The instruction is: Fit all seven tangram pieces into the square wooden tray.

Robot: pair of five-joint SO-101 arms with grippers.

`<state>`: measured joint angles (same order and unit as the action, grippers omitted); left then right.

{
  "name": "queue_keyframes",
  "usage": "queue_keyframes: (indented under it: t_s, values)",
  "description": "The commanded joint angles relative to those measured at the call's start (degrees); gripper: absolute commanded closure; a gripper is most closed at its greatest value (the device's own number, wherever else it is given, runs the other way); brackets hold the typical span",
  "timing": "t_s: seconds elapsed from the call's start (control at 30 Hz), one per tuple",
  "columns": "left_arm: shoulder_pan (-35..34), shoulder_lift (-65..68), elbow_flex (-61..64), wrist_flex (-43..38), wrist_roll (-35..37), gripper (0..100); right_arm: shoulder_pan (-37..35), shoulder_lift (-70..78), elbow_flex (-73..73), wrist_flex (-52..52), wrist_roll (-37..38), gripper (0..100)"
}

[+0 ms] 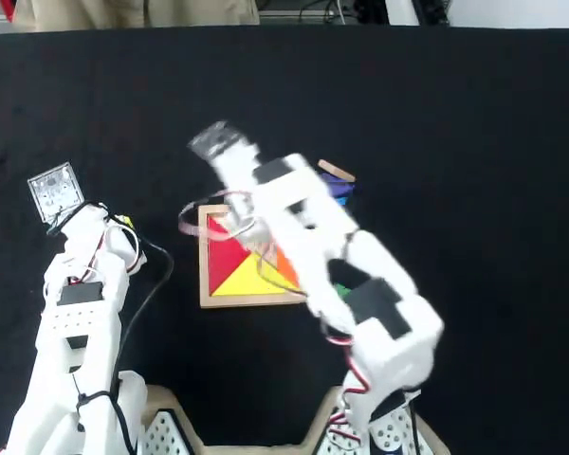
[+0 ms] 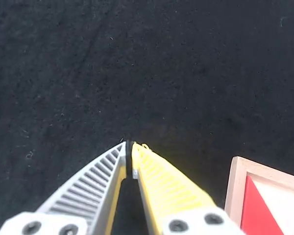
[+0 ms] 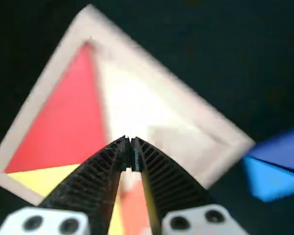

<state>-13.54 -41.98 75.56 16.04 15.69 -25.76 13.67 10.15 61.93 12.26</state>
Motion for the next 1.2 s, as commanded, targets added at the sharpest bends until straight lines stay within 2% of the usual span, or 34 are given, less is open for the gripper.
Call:
queue_keyframes:
  t_s: [0.0, 0.13, 0.33, 0.43, 0.6, 0.77, 0.93, 1.17]
  values:
    - [0.7, -1.5, -0.5, -1.2, -0.7, 97, 8.4, -8.9, -1.6, 1.1, 0.2, 98.8]
    - [0.7, -1.5, -0.5, -1.2, -0.7, 97, 15.5, -12.1, 0.7, -0.6, 0.1, 98.8]
    - [0.7, -1.5, -0.5, -1.2, -0.8, 97, 19.3, -12.0, 4.3, -4.9, 3.4, 98.6]
    - [0.7, -1.5, -0.5, -1.2, -0.8, 97, 20.2, -10.5, 1.1, -4.7, 6.2, 97.2]
    - [0.7, -1.5, -0.5, -1.3, -0.8, 97, 20.7, -0.7, -7.2, -4.5, 8.4, 84.1]
    - [0.7, -1.5, -0.5, -1.3, -0.8, 97, 21.0, 10.7, -16.7, -2.5, 17.4, 83.9]
    - [0.7, -1.4, 0.0, -2.7, -0.9, 97, 21.2, 15.6, -24.5, 1.5, 17.4, 83.8]
    - [0.8, -1.4, 0.1, -3.5, -2.4, 97, 22.2, 16.2, -25.4, -1.1, 17.7, 83.8]
